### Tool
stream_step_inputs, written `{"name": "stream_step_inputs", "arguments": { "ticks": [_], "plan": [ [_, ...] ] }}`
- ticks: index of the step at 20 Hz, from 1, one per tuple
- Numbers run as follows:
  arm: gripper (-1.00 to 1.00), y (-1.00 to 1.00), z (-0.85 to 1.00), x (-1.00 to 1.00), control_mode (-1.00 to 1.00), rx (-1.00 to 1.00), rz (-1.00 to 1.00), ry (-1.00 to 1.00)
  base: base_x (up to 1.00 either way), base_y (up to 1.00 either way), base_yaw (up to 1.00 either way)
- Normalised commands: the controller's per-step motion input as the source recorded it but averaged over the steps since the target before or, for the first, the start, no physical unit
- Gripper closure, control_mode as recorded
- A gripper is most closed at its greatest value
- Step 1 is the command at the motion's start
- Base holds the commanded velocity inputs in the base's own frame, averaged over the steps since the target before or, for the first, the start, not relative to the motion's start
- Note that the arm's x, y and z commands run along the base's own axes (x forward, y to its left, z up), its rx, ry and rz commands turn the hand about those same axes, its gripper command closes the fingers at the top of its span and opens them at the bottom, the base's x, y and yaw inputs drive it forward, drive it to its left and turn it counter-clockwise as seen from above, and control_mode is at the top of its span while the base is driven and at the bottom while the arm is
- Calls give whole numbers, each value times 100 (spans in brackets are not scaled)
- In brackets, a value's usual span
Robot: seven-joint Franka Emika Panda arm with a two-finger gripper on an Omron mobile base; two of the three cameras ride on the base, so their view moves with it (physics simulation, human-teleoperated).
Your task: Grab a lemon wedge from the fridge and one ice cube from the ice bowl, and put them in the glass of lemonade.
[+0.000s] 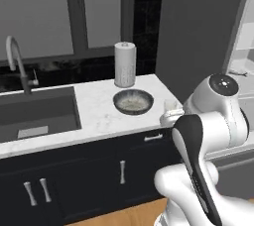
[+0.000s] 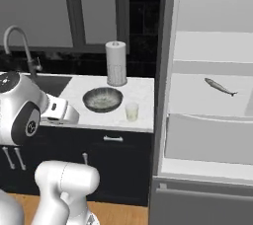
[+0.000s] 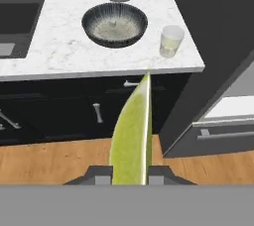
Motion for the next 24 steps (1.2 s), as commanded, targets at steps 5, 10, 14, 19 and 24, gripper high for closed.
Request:
{"name": "stream_step_inputs", "arguments": {
  "ticks": [5, 10, 14, 19, 24],
  "plan": [
    [100, 0, 0, 0, 100, 0, 0, 0, 52, 87, -36],
    [100, 0, 0, 0, 100, 0, 0, 0, 33, 52, -37],
    [100, 0, 0, 0, 100, 0, 0, 0, -2, -4, -27],
    [100, -2, 0, 0, -100, 0, -6, -2, 0, 0, 0],
    [100, 0, 0, 0, -100, 0, 0, 0, 0, 0, 0]
  ]
}}
